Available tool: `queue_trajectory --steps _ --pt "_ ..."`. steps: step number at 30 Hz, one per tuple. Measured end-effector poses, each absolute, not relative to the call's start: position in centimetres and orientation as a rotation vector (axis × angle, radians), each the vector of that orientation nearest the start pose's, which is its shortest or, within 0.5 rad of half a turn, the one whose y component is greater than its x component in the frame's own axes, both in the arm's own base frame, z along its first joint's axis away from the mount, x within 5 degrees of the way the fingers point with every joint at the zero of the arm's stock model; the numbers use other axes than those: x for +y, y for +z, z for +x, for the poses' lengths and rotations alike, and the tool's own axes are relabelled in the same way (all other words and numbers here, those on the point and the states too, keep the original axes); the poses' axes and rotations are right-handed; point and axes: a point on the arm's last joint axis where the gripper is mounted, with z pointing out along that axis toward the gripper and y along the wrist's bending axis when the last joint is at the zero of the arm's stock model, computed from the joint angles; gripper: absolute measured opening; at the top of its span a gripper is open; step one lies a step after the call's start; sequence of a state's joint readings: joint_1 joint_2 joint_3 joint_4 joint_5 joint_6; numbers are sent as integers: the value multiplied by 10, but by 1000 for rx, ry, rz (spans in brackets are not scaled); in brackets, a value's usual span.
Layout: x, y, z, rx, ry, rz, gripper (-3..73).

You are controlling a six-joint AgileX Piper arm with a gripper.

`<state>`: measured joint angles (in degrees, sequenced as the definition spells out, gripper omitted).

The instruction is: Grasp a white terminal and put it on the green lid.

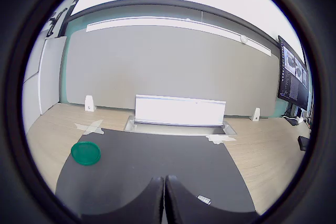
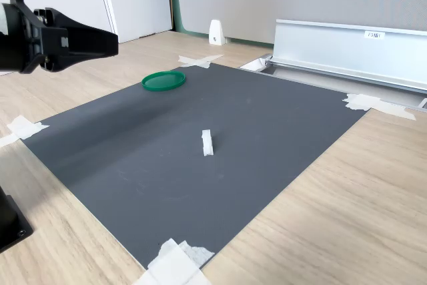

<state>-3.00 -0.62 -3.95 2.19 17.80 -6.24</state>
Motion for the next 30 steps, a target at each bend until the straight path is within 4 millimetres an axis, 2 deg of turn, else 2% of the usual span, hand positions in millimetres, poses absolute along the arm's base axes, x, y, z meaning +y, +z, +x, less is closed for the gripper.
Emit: queue_trajectory --steps 17,24,30 --pt "-1 209 51 1716 -78 -23 -8" --pt "-1 232 53 1745 -75 -25 -8" --pt "-2 250 63 1962 -85 -46 -8"
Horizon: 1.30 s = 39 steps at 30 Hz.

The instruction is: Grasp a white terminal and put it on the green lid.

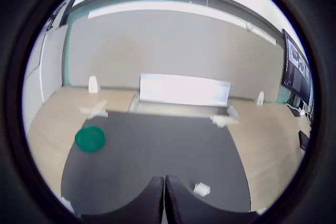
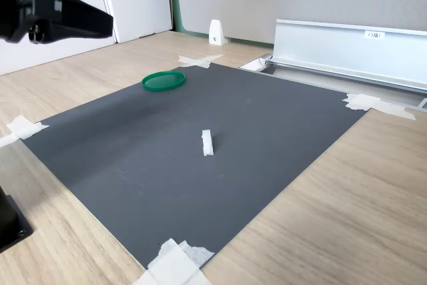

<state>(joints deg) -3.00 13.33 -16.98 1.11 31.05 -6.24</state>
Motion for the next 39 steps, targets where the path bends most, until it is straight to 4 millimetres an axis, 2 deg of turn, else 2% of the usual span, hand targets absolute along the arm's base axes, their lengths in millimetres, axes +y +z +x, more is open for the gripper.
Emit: queue_trajectory --steps 6,14,18,25,27,30,36,39 --pt "-9 273 80 2227 -178 -95 -8" --pt "-14 307 104 2417 -213 -104 -8" --pt "-12 307 116 2474 -187 -132 -8" --pt "-12 289 135 2654 -182 -319 13" --pt "-12 283 142 2696 -175 -335 61" --pt "-11 275 151 2752 -147 -345 174" --pt "-11 265 164 2806 -124 -352 478" --pt "-16 263 172 2833 -121 -323 585"
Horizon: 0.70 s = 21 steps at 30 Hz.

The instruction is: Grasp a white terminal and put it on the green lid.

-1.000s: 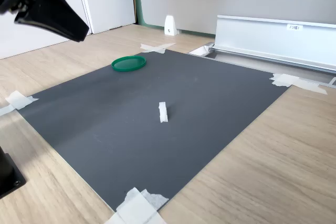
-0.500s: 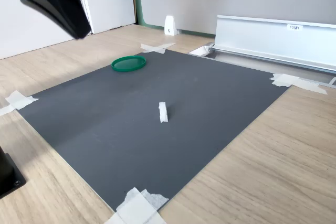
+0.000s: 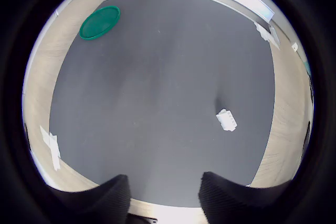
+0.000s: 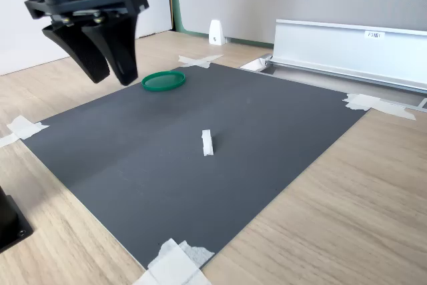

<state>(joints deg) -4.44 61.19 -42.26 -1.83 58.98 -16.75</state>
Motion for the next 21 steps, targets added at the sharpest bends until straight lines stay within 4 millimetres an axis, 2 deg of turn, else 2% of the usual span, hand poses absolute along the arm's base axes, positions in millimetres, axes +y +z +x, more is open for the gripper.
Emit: queue_trajectory --steps 3,11,16,21 --pt "-27 264 179 2845 -140 -295 624" --pt "-65 260 199 2875 -192 -255 632" --pt "-82 248 214 2900 -199 -263 632" --pt "-88 228 229 2928 -160 -288 632"
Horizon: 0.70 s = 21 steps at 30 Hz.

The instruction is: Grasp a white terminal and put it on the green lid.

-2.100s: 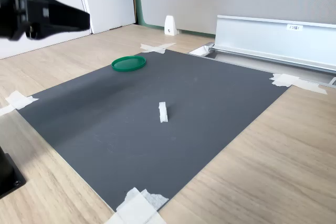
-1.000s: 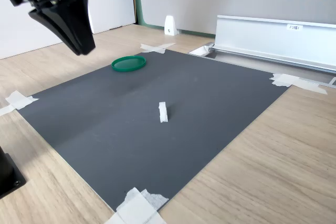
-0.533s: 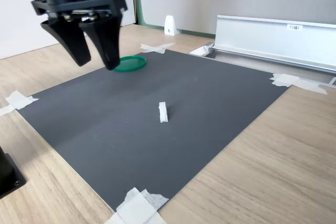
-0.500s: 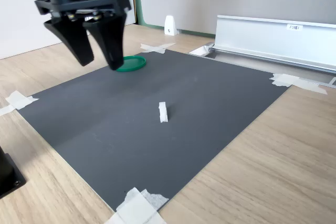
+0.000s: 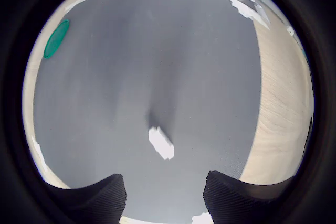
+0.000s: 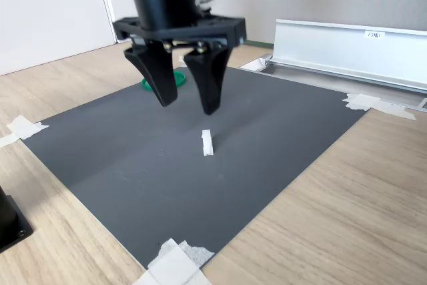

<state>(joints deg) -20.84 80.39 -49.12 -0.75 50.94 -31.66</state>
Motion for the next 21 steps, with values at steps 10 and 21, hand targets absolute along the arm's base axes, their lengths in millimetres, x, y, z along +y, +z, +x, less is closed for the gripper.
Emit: queue_trajectory --steps 10,21 --pt "-89 195 248 2947 -41 -430 632" --pt "-93 175 256 2979 -25 -451 632"
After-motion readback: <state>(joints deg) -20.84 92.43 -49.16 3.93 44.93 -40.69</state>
